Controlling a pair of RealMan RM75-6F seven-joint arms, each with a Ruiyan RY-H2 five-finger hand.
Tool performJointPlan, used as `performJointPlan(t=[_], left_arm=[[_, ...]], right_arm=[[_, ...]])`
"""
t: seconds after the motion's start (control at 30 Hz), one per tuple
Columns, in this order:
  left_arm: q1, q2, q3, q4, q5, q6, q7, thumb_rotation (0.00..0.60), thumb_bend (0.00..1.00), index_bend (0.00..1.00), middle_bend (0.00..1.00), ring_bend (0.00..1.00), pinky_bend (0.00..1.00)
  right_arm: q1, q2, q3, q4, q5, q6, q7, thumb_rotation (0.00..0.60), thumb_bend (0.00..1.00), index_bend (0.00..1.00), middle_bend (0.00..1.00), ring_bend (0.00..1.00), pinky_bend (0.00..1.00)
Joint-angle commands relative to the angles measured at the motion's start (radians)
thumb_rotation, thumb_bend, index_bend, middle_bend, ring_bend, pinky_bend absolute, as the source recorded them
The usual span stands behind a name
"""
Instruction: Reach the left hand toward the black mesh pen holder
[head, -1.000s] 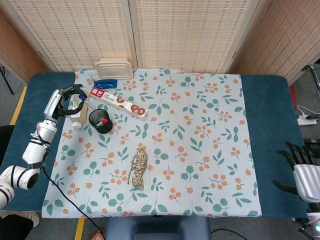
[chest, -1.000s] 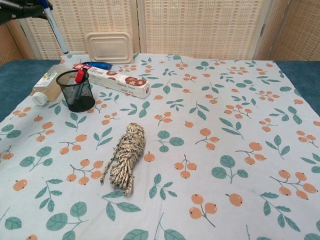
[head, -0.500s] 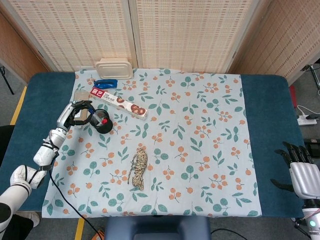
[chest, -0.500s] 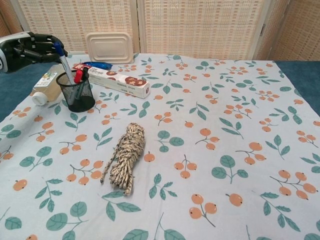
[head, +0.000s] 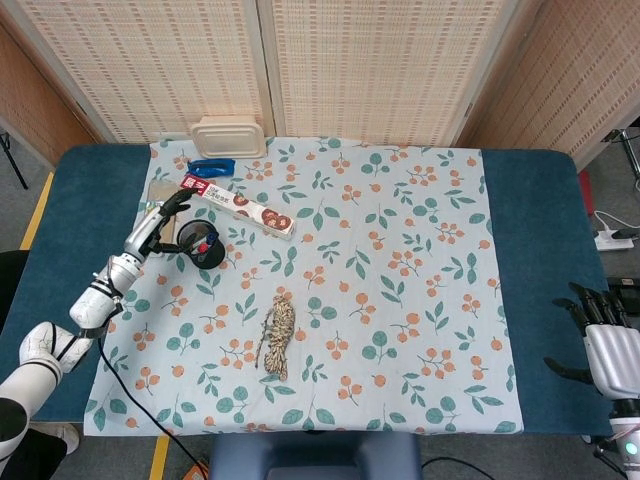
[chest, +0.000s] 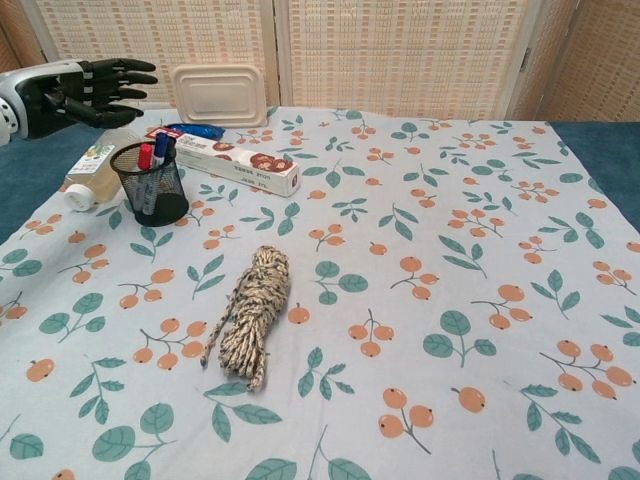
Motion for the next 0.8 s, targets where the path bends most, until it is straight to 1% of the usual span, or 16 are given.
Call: performJointPlan(t=[0.03,0.1,0.13,0.17,0.2,0.23,0.27,0.3,0.33,0.37,0.4,0.47,0.53,0.57,0.67,0.8], left_arm=[[0.000,0.047,-0.008,-0.057,-0.009,0.049,0.078,0.600,0.40,0.10,0.00,0.00,0.07],[0.017,0.108,-0.017,-0.121,-0.010,0.117,0.251,0.600,0.40,0.10,0.02,0.00,0.07],[0.032,0.143,-0.024,-0.161,-0.012,0.156,0.368,0.600,0.40,0.10,0.03,0.00,0.07],[0.064,0.199,-0.034,-0.234,-0.019,0.213,0.564,0.600,0.40,0.11,0.06,0.00,0.08],[0.097,0.244,-0.045,-0.307,-0.033,0.260,0.733,0.600,0.40,0.13,0.09,0.00,0.10],[0.138,0.289,-0.059,-0.396,-0.054,0.312,0.918,0.600,0.41,0.14,0.10,0.00,0.11],[0.202,0.350,-0.070,-0.536,-0.086,0.383,1.171,0.600,0.41,0.16,0.10,0.00,0.12],[0.254,0.393,-0.072,-0.651,-0.111,0.436,1.348,0.600,0.41,0.17,0.10,0.00,0.12],[0.305,0.432,-0.068,-0.766,-0.132,0.488,1.502,0.600,0.41,0.19,0.11,0.00,0.12],[0.369,0.475,-0.050,-0.902,-0.151,0.547,1.653,0.600,0.41,0.19,0.12,0.00,0.12],[0.413,0.502,-0.031,-0.985,-0.160,0.582,1.729,0.600,0.42,0.20,0.13,0.00,0.12],[0.502,0.541,0.019,-1.103,-0.169,0.644,1.822,0.600,0.42,0.20,0.13,0.00,0.12],[0.567,0.546,0.054,-1.128,-0.177,0.687,1.852,0.600,0.42,0.20,0.13,0.00,0.11],[0.603,0.538,0.073,-1.118,-0.185,0.706,1.855,0.600,0.42,0.20,0.13,0.00,0.11],[0.673,0.500,0.098,-1.057,-0.229,0.716,1.812,0.600,0.42,0.21,0.12,0.00,0.11],[0.724,0.443,0.104,-0.950,-0.250,0.711,1.732,0.600,0.42,0.21,0.10,0.00,0.11]], right_arm=[[-0.003,0.006,-0.001,0.001,-0.006,0.004,0.016,0.600,0.00,0.24,0.06,0.08,0.01],[-0.005,0.011,-0.004,0.000,-0.021,0.010,0.033,0.600,0.00,0.24,0.06,0.08,0.01],[-0.006,0.014,-0.006,-0.001,-0.029,0.012,0.042,0.600,0.00,0.24,0.06,0.08,0.01],[-0.008,0.018,-0.009,-0.001,-0.039,0.016,0.055,0.600,0.00,0.24,0.06,0.08,0.01],[-0.010,0.020,-0.010,0.000,-0.045,0.019,0.061,0.600,0.00,0.24,0.06,0.08,0.01],[-0.011,0.021,-0.011,0.002,-0.049,0.021,0.063,0.600,0.00,0.24,0.06,0.08,0.01],[-0.011,0.021,-0.013,0.004,-0.054,0.022,0.060,0.600,0.00,0.24,0.06,0.08,0.01],[-0.010,0.021,-0.015,0.004,-0.058,0.021,0.059,0.600,0.00,0.24,0.06,0.08,0.01],[-0.009,0.021,-0.019,0.004,-0.064,0.017,0.059,0.600,0.00,0.24,0.06,0.08,0.01],[-0.006,0.022,-0.024,0.003,-0.076,0.011,0.062,0.600,0.00,0.24,0.06,0.08,0.01],[-0.003,0.024,-0.028,0.001,-0.086,0.007,0.066,0.600,0.00,0.24,0.06,0.08,0.01],[0.000,0.026,-0.036,-0.003,-0.115,0.008,0.072,0.600,0.00,0.24,0.06,0.08,0.01],[0.000,0.028,-0.046,-0.009,-0.143,0.011,0.077,0.600,0.00,0.24,0.06,0.08,0.01],[-0.001,0.031,-0.051,-0.013,-0.160,0.015,0.083,0.600,0.00,0.24,0.06,0.08,0.01],[-0.005,0.037,-0.061,-0.019,-0.192,0.031,0.088,0.600,0.00,0.24,0.06,0.08,0.01],[-0.016,0.046,-0.069,-0.028,-0.225,0.062,0.100,0.600,0.00,0.24,0.06,0.08,0.01]])
